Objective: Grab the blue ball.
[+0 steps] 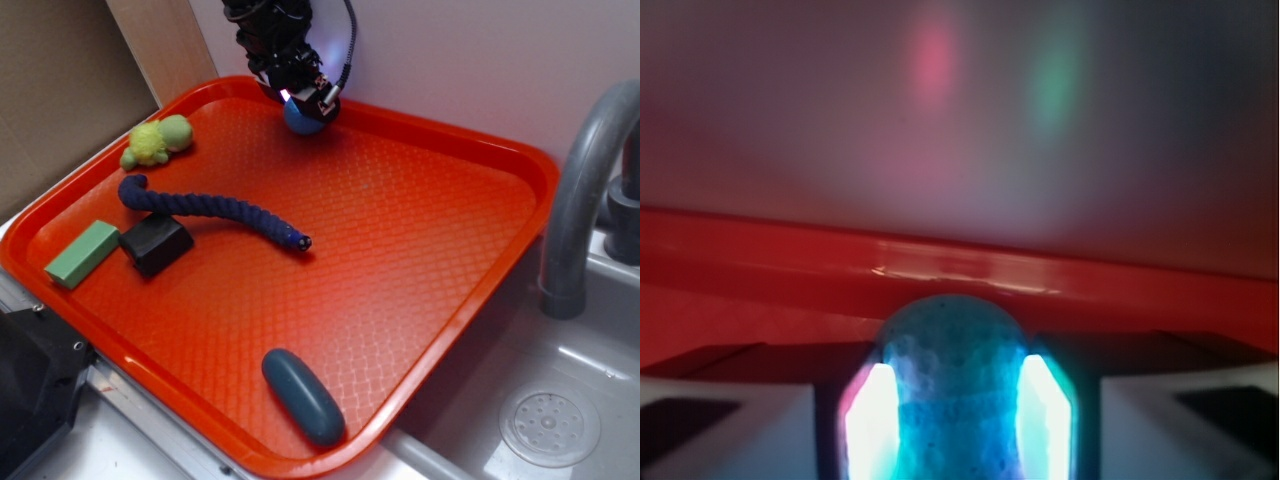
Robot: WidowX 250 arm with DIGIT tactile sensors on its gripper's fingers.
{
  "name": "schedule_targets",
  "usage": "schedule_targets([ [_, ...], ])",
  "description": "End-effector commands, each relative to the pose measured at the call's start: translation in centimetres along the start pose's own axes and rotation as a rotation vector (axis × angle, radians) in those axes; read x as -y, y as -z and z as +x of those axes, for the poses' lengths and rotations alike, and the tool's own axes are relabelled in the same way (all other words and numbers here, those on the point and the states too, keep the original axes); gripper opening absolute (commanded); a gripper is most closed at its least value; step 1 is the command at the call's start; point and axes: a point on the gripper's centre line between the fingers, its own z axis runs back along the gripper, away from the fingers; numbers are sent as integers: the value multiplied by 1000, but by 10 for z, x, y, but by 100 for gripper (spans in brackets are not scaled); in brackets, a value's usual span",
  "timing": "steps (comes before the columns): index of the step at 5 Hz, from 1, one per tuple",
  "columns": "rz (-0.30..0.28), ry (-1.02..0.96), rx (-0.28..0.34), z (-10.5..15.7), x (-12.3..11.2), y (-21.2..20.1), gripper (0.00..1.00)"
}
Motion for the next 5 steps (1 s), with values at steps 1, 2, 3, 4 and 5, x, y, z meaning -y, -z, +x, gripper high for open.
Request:
schedule_targets([
  [1, 145, 54, -78, -20, 11, -109, 0],
  [2, 95, 49, -86, -55, 25, -170, 0],
  [3, 5, 111, -53, -96, 18, -224, 0],
  [4, -11, 93, 8, -137, 20, -245, 0],
  [5, 20, 124, 13, -132, 29, -242, 0],
])
